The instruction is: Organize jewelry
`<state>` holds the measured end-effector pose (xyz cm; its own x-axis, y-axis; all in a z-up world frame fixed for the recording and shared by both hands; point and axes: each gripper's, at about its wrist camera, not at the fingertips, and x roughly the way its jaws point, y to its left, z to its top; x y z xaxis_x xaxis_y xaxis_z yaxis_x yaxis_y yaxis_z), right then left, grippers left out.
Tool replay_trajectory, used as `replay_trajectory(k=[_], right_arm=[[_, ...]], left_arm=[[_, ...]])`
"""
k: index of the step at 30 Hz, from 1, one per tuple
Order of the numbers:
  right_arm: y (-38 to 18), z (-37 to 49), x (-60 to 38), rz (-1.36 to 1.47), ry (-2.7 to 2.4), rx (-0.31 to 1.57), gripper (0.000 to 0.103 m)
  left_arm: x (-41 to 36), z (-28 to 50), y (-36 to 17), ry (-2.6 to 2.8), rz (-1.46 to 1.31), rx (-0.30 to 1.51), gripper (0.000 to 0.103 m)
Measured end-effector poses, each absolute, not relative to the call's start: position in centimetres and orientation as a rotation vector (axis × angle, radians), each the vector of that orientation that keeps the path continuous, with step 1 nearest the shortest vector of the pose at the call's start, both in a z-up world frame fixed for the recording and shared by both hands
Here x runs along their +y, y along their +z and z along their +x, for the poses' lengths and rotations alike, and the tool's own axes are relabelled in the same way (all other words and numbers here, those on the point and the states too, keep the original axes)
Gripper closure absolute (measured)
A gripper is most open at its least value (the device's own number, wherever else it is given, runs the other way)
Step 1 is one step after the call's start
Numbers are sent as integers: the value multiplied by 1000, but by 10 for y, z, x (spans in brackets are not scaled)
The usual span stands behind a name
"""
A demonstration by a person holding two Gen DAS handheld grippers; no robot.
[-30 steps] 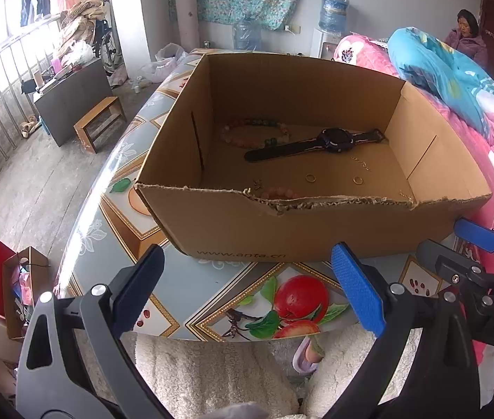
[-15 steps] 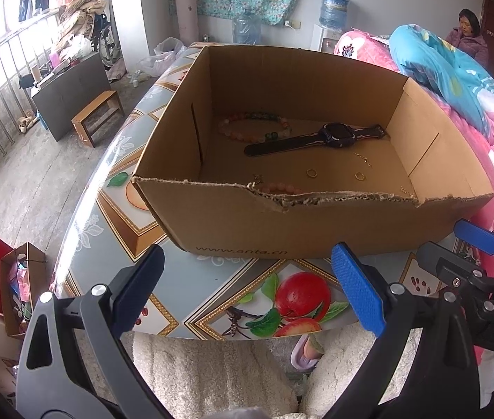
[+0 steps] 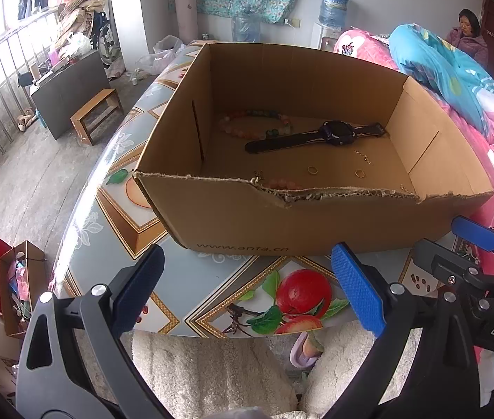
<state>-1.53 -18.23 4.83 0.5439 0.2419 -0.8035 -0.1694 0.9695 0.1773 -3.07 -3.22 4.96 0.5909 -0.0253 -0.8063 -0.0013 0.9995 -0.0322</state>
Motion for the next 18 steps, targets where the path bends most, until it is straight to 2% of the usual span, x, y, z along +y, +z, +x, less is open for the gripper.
replay_trajectory(k=[18], right_arm=[[48,-15,-182,81,243,969,22]], left_arm=[[-33,-32,50,-16,-30,941,10]])
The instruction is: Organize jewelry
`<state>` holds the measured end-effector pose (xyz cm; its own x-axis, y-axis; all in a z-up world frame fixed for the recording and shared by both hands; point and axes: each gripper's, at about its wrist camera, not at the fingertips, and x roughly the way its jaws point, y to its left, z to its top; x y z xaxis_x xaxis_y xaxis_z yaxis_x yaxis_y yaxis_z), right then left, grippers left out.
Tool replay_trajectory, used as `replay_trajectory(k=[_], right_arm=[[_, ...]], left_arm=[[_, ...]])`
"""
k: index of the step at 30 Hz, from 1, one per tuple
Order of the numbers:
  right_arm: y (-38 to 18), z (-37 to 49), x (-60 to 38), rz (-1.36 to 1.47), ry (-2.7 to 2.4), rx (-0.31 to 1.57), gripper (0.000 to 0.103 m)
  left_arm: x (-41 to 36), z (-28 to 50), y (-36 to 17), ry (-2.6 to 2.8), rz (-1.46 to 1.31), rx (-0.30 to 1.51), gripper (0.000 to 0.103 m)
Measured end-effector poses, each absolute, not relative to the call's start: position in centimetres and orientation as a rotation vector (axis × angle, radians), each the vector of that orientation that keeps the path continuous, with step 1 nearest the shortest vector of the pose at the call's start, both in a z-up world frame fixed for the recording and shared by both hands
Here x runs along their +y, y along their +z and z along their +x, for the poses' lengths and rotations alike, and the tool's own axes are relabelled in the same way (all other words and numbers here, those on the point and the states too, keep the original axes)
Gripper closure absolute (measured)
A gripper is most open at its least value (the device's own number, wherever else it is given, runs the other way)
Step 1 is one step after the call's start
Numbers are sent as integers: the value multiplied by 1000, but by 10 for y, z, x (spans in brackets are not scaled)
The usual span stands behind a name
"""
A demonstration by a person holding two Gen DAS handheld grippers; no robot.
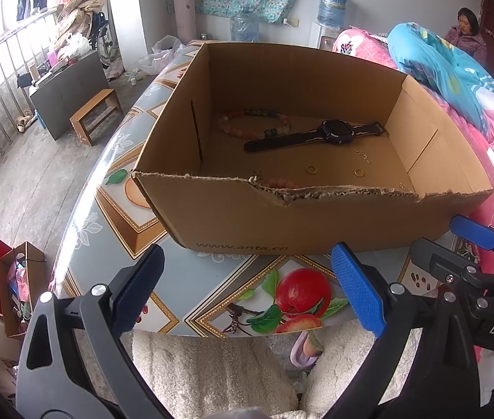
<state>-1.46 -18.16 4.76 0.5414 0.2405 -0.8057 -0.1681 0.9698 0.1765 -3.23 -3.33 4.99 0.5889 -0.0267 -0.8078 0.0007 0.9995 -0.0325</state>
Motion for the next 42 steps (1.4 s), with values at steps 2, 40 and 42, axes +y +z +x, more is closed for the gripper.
replay_trajectory(k=[2,40,42], right_arm=[[48,-15,-181,80,243,969,22],[48,-14,-182,82,243,969,22],[48,-14,-182,81,243,970,22]], left_arm=[[-33,-32,50,-16,-29,941,10],[-35,-32,48,-14,-19,939,10],[-35,-32,49,-15,-20,941,10]])
